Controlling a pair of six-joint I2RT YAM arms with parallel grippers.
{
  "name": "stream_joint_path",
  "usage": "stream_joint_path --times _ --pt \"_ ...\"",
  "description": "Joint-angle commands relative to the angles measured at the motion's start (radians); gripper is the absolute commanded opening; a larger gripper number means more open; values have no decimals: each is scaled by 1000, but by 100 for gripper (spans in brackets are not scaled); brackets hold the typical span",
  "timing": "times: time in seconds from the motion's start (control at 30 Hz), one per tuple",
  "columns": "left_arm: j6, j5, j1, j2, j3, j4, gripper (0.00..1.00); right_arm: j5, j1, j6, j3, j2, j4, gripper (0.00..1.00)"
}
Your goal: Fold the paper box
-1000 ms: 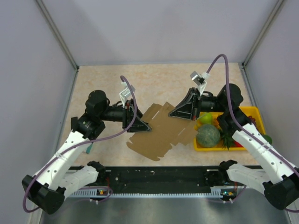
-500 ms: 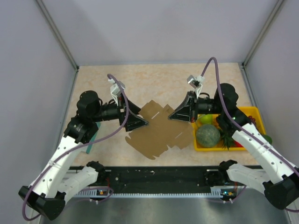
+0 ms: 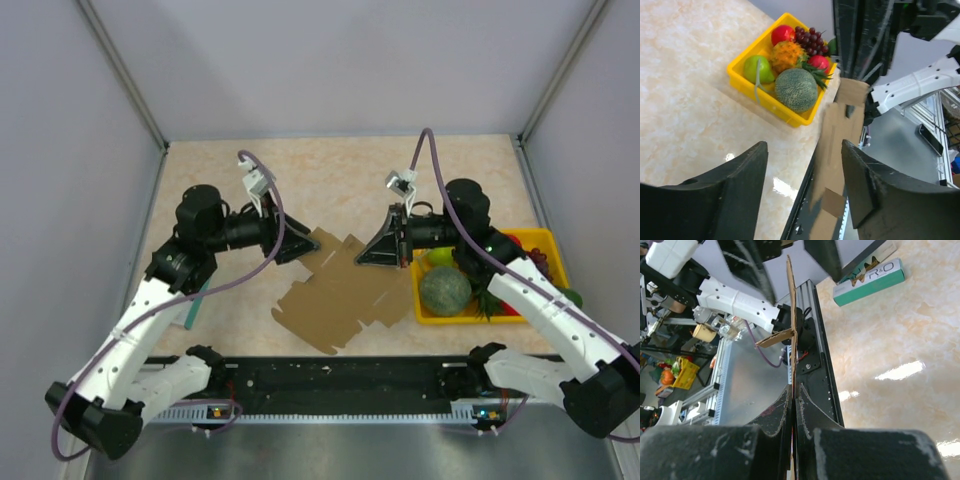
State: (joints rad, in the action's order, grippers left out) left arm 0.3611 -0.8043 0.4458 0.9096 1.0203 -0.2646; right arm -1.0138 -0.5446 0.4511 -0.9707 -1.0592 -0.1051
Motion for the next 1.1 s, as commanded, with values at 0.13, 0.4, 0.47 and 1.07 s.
stream_joint_path --times 0.13,0.4,0.47,1.07 --pt "-40 -50 -1 106 28 21 38 61 -25 -66 -28 -10 -59 0" --pt "-71 -3 1 45 -71 116 0 214 -25 -164 -79 -27 -231 32" --pt "-82 -4 1 49 -75 110 0 244 -25 -181 -79 -19 -255 34" --pt "10 79 -1 113 -173 247 7 388 -47 -244 -68 -8 -324 0"
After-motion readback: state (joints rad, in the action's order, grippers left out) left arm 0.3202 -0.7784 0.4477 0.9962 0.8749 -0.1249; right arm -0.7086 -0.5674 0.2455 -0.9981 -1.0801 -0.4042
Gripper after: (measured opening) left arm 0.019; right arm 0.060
